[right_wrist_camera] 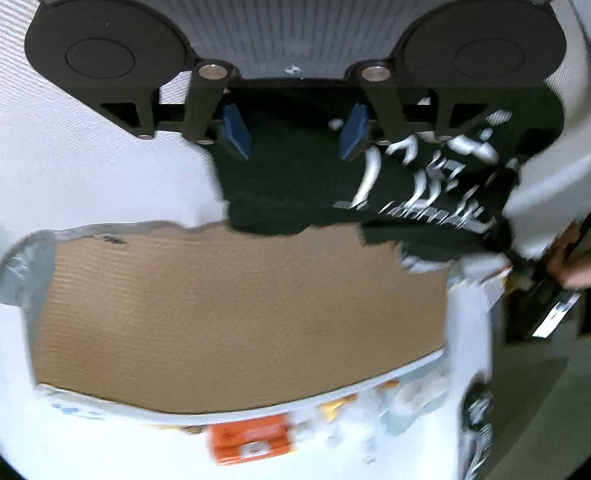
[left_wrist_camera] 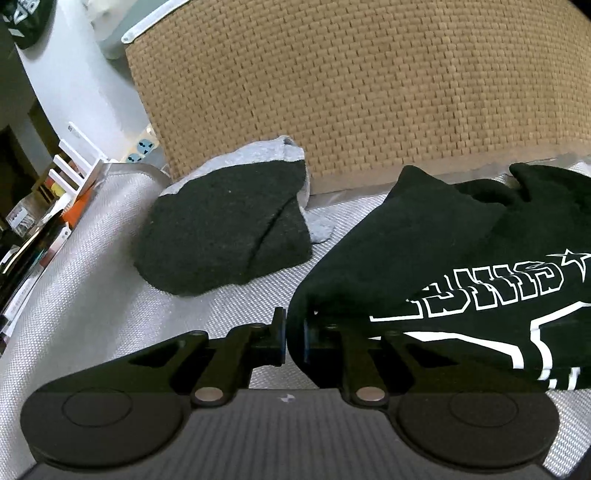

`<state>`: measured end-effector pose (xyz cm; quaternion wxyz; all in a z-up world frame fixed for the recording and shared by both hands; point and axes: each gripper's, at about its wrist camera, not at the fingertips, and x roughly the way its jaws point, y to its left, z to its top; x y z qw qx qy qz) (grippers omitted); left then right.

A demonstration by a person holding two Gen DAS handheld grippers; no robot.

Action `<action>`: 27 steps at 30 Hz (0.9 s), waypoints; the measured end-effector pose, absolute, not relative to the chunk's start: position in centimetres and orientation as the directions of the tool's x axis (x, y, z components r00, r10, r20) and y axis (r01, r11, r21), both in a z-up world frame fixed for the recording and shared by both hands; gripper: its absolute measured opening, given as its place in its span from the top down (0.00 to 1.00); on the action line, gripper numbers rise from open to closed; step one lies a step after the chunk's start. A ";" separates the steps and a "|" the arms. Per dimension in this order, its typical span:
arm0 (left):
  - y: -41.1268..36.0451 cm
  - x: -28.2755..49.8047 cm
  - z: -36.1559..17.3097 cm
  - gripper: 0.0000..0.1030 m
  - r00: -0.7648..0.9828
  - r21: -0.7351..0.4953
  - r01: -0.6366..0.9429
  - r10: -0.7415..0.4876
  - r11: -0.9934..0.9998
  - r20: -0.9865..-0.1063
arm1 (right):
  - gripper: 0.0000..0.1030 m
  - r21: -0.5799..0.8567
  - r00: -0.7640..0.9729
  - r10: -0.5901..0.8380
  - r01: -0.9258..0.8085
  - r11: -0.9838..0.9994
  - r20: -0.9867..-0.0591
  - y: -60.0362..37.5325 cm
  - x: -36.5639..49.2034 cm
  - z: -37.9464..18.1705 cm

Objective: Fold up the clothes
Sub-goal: 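Open both tools and release the shirt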

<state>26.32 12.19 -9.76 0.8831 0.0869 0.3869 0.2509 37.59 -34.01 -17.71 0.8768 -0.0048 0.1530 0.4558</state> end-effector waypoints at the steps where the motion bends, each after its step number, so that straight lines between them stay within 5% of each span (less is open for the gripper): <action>1: 12.5 26.1 -9.7 0.90 0.575 0.335 -0.383 0.506 0.861 -0.643 | 0.29 0.162 0.555 0.786 -0.779 0.606 -0.270 -34.3 38.1 -17.7; 6: 14.3 24.7 -10.6 0.89 0.553 0.301 -0.401 0.491 0.865 -0.673 | 0.29 0.371 0.519 0.786 -0.694 0.617 -0.336 -35.7 40.9 -17.8; 9: 14.6 24.1 -11.8 0.87 0.519 0.383 -0.316 0.495 0.868 -0.697 | 0.29 0.401 0.501 0.790 -0.682 0.612 -0.354 -35.6 41.4 -18.0; 27: 14.8 19.4 -14.3 0.80 0.555 0.394 -0.104 0.382 0.913 -0.739 | 0.31 0.293 0.373 0.821 -0.803 0.519 -0.432 -33.1 39.3 -18.2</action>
